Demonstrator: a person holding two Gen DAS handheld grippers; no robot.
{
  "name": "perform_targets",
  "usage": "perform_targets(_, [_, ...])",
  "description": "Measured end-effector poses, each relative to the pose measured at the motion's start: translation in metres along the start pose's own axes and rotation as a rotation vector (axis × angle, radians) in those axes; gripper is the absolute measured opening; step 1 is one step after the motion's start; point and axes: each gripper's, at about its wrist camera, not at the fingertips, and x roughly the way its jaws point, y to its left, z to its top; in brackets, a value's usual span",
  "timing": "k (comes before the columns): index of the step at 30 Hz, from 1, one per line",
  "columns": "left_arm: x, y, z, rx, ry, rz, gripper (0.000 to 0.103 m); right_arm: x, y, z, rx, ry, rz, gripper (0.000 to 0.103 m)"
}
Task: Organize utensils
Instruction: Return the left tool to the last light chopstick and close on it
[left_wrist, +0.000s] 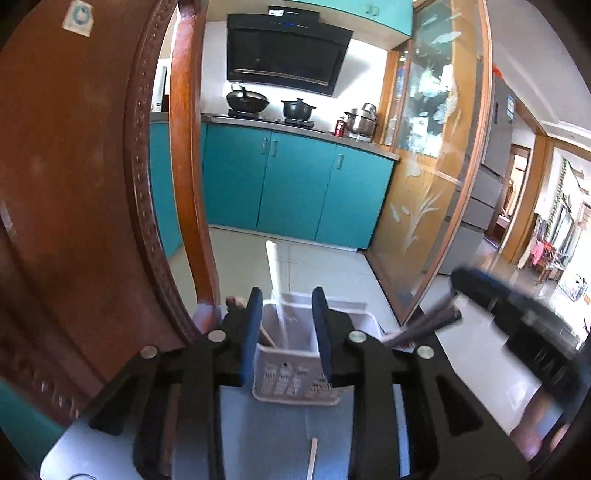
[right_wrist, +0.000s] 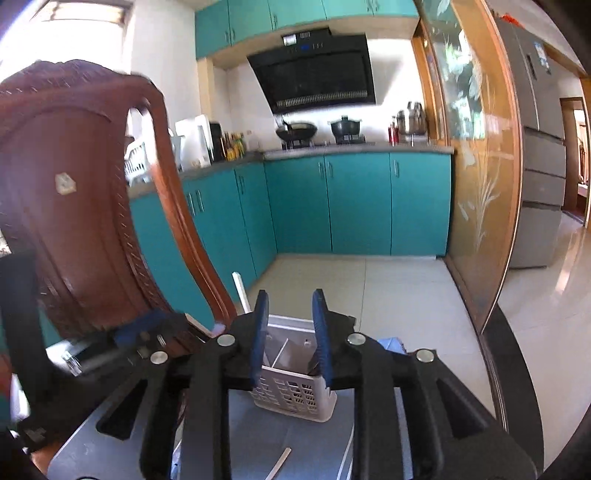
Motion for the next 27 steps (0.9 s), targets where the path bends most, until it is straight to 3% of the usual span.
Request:
perform_targets(5, [-0.008,-0.011,-0.041,0.051,0.086,-0.018,0.044,-0.040,-0.007,-0.020,-0.023,-0.028,-0.006,0.035])
perform_targets(8, [0.000,-0.019,-0.081,0.098,0.190,-0.021,0.045,-0.048,-0.016,-0.046,-0.030,0.040,-0.050,0.037])
perform_targets(12, [0.012,-0.024,-0.131,0.110,0.338,-0.035,0.051,-0.037,-0.034,-0.093,-0.024,0.195,-0.101,0.037])
perform_targets(15, [0.019,-0.030,-0.163,0.141,0.417,-0.047,0.051,-0.017,-0.048,-0.126,0.010,0.336,-0.152,0.037])
perform_targets(19, [0.031,-0.035,-0.197,0.167,0.525,-0.054,0.051,-0.001,-0.060,-0.154,0.046,0.446,-0.186,0.037])
perform_targets(23, [0.042,-0.037,-0.212,0.188,0.585,-0.036,0.051,0.005,-0.062,-0.168,0.067,0.488,-0.189,0.037])
perform_targets(25, [0.049,-0.035,-0.214,0.172,0.613,-0.033,0.040,0.007,-0.060,-0.172,0.060,0.498,-0.188,0.039])
perform_targets(27, [0.050,-0.032,-0.212,0.156,0.605,-0.033,0.037,0.009,-0.057,-0.176,0.049,0.507,-0.185,0.041])
